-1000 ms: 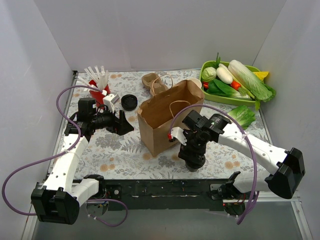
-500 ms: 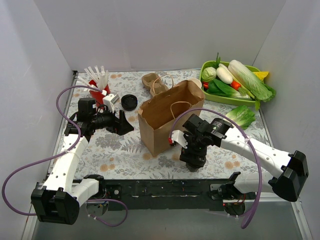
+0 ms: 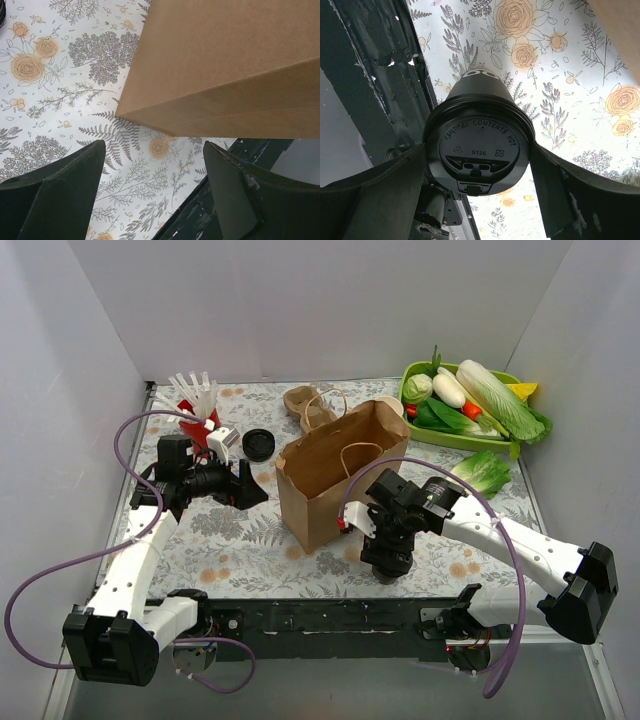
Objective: Pack the takeout coffee
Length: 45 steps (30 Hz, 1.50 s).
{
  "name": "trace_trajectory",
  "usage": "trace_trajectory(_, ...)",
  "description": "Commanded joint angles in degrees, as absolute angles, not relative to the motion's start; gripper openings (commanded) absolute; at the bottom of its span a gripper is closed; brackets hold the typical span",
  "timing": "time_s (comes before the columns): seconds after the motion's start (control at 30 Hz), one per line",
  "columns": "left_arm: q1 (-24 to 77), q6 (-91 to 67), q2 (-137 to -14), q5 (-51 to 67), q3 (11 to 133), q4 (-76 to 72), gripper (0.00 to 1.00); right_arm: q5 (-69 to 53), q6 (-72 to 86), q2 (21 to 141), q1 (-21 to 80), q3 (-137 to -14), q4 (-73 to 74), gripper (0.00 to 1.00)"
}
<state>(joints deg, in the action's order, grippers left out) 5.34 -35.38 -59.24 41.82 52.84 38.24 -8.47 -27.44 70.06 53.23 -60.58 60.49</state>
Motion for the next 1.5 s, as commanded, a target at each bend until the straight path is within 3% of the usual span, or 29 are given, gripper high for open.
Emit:
trace_trajectory(0.0,4.9,-35.0,-59.1,43.1,52.4,36.9,0.8,-8.6,-28.6,69.3,53.5,-60.6,62.8,0.88)
trace_trajectory(0.17,4.9,-35.0,-59.2,43.2,52.3,36.9,0.8,-11.8,-30.1,68.6,53.5,-58.9,63.0,0.81)
trace_trajectory(0.43,4.9,-34.8,-59.4,43.3,52.3,37.0,0.8,-14.1,-35.1,64.9,53.4,-52.9,61.9,0.84)
trace_trajectory(0.83,4.9,-34.5,-58.5,43.6,52.1,37.1,0.79,-15.6,-38.5,62.4,53.4,-50.2,62.8,0.73)
trace_trajectory(1.13,4.9,-34.5,-57.0,43.3,51.8,37.1,0.79,-13.8,-41.7,62.6,53.4,-51.3,64.1,0.44)
trace_trajectory(1.17,4.9,-34.5,-57.0,43.3,51.9,37.1,0.8,-13.3,-42.0,62.5,53.4,-52.3,64.3,0.37)
trace_trajectory(1.23,4.9,-34.5,-57.1,43.4,52.0,37.1,0.79,-13.1,-43.3,62.3,53.4,-53.7,65.7,0.32)
trace_trajectory(1.27,4.9,-34.5,-57.1,43.6,52.2,37.2,0.79,-12.7,-43.4,62.2,53.4,-55.3,66.4,0.23)
trace_trajectory(1.33,4.9,-34.3,-57.2,44.0,53.2,37.2,0.79,-12.9,-43.8,61.7,53.4,-57.2,67.3,0.17)
trace_trajectory(1.4,4.9,-33.9,-57.3,45.8,54.2,37.4,0.79,-14.2,-44.8,60.8,53.4,-60.1,69.0,0.04)
trace_trajectory(1.47,4.9,-33.8,-57.6,47.5,56.9,37.5,0.79,-15.0,-45.7,59.9,53.5,-62.2,70.2,0.01)
